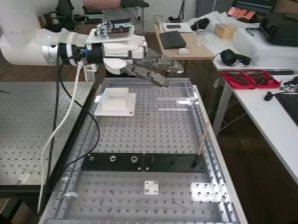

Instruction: Grab the paper clip and place it in the clear container

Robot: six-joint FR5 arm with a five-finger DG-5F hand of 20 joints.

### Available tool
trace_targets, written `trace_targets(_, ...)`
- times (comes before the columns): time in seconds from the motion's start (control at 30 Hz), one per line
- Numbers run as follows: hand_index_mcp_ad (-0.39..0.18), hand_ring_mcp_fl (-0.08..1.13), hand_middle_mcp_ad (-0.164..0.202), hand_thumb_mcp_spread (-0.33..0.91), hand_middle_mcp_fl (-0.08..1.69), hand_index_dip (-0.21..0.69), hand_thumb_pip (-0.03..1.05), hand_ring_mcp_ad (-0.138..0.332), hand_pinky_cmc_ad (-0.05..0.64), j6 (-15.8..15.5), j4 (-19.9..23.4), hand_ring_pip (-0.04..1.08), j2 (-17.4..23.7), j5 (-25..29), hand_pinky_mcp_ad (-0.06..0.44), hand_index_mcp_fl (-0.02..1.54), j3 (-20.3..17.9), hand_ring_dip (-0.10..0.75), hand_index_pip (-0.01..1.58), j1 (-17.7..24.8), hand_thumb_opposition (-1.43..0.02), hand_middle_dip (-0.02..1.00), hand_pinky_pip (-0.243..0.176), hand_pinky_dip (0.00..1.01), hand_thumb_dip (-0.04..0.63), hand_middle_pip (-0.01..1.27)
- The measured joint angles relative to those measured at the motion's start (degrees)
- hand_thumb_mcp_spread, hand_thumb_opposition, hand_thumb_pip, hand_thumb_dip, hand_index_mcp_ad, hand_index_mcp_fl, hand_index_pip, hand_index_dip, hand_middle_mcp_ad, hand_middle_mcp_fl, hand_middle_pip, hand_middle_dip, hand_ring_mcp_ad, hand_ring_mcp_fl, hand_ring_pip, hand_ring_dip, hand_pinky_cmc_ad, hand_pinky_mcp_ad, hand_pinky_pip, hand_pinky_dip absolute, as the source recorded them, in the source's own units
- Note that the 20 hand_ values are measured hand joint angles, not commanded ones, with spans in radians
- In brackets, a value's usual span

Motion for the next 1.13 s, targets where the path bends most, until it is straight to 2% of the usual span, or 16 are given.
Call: trace_targets(1.13,-0.122,0.03,0.009,0.4,0.21,0.218,0.47,0.087,0.346,0.8,1.1,0.11,0.6,0.1,0.297,0.54,-1.4,0.119,0.14,-0.5,-0.8,0.2,-0.012,0.36,0.283,0.12)
